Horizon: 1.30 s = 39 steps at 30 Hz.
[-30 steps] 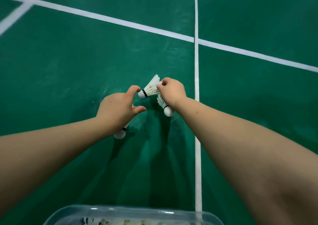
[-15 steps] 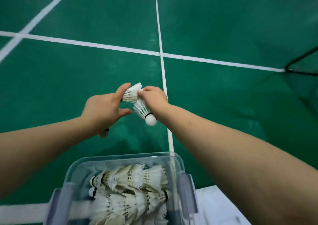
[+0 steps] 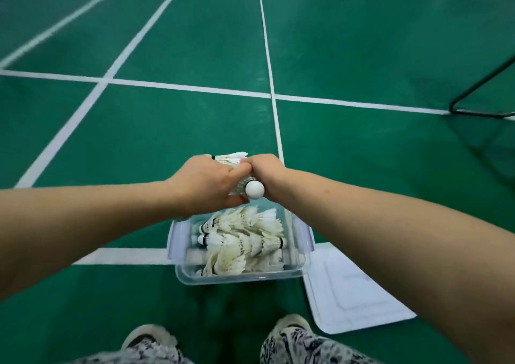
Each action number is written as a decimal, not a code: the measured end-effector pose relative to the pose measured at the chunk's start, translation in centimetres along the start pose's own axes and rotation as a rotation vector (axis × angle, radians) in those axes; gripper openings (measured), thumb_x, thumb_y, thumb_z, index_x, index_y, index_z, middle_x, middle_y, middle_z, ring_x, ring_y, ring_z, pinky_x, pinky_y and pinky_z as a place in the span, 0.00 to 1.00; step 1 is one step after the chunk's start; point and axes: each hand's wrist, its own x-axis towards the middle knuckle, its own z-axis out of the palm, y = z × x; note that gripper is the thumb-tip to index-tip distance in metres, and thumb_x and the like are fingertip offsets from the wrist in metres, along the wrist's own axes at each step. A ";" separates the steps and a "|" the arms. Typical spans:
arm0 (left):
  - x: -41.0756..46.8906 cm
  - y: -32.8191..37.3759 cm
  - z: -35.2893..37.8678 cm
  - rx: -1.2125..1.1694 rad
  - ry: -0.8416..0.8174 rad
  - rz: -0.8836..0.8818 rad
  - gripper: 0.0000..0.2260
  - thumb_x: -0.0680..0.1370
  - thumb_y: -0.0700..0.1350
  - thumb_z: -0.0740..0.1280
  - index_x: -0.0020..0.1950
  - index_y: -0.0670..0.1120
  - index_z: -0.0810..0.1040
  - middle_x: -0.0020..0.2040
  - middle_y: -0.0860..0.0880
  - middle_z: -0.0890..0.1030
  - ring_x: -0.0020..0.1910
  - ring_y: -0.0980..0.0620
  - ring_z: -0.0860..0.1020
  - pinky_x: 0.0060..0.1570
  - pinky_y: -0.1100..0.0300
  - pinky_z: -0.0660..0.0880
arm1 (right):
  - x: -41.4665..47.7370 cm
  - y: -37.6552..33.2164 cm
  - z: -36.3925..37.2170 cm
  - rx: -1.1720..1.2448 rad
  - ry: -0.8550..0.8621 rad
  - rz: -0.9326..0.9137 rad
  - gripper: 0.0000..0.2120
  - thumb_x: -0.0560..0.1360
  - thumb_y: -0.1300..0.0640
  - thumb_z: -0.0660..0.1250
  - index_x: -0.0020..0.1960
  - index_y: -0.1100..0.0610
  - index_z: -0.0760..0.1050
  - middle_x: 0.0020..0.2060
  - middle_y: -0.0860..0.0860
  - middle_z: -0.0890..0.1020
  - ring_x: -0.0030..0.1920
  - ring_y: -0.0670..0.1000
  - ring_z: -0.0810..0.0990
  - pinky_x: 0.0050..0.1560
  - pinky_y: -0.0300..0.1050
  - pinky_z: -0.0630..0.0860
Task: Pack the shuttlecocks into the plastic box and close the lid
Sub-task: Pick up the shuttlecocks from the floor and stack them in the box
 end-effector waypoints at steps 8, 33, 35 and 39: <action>-4.0 4.0 0.4 -0.120 -0.172 -0.025 0.20 0.73 0.61 0.55 0.46 0.47 0.74 0.29 0.49 0.80 0.23 0.44 0.74 0.23 0.65 0.54 | -2.1 6.1 -1.6 -0.122 0.009 0.045 0.11 0.76 0.58 0.63 0.35 0.51 0.70 0.33 0.49 0.73 0.34 0.48 0.72 0.34 0.39 0.70; -6.5 3.9 7.1 -0.364 -0.220 -0.453 0.22 0.72 0.59 0.66 0.60 0.47 0.71 0.37 0.43 0.83 0.37 0.40 0.80 0.32 0.58 0.63 | -2.9 14.1 -0.6 -0.796 -0.173 -0.264 0.11 0.74 0.53 0.61 0.38 0.56 0.78 0.34 0.54 0.79 0.39 0.56 0.76 0.40 0.46 0.73; -6.2 3.9 6.9 -0.375 -0.221 -0.454 0.22 0.73 0.59 0.66 0.61 0.47 0.71 0.37 0.44 0.83 0.37 0.41 0.79 0.33 0.58 0.63 | -2.8 14.7 -0.5 -0.899 -0.150 -0.259 0.12 0.74 0.53 0.61 0.35 0.57 0.76 0.32 0.54 0.78 0.37 0.57 0.76 0.36 0.45 0.72; -6.8 4.5 6.8 -0.377 -0.261 -0.416 0.23 0.72 0.59 0.66 0.60 0.47 0.71 0.35 0.44 0.82 0.36 0.41 0.79 0.32 0.58 0.64 | -2.6 15.4 -0.8 -1.001 -0.190 -0.180 0.12 0.73 0.53 0.60 0.33 0.55 0.73 0.31 0.52 0.75 0.36 0.55 0.73 0.28 0.40 0.64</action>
